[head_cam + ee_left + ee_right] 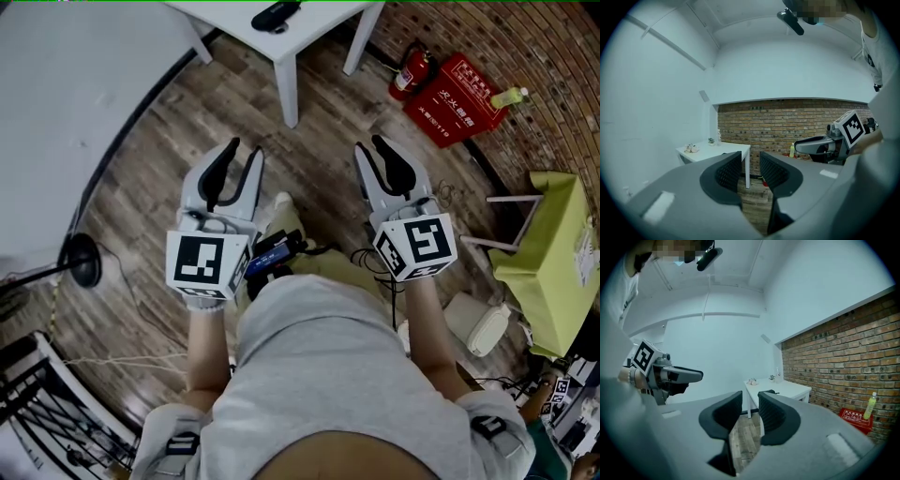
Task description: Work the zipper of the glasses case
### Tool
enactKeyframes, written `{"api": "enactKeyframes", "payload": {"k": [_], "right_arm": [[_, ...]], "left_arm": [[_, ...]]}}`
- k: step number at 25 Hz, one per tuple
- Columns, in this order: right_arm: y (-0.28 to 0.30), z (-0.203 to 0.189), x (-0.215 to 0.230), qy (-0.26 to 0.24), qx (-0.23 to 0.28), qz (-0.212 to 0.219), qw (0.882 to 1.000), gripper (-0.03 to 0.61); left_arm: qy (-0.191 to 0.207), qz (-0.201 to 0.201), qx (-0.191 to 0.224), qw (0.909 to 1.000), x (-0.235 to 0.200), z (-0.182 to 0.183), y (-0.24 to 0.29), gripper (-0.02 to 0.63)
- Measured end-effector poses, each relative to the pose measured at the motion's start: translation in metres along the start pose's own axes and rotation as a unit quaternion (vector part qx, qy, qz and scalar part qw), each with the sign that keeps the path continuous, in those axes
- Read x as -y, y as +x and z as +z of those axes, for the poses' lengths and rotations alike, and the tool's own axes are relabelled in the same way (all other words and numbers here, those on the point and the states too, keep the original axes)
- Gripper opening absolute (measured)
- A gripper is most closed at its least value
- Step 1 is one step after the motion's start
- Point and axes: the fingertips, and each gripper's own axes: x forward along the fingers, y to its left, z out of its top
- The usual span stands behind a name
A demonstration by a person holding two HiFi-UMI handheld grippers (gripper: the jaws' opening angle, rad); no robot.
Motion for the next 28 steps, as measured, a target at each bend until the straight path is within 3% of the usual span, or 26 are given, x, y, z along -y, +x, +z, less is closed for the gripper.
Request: {"api": "enactKeyframes", "payload": {"k": [11,28], "right_arm": [[0.061,0.001,0.025,-0.007,-0.005,-0.019,1.0,0.104],[0.255,0.04,0.094,0.009,-0.029,-0.066,0.997,0.104]], "left_arm": [[-0.006,-0.017,0.008,0.9998,-0.05,-0.002,0.064,0.11],[-0.009,-0.078,-0.004,0.9969,-0.194,0.026,0.236,0.084]]}}
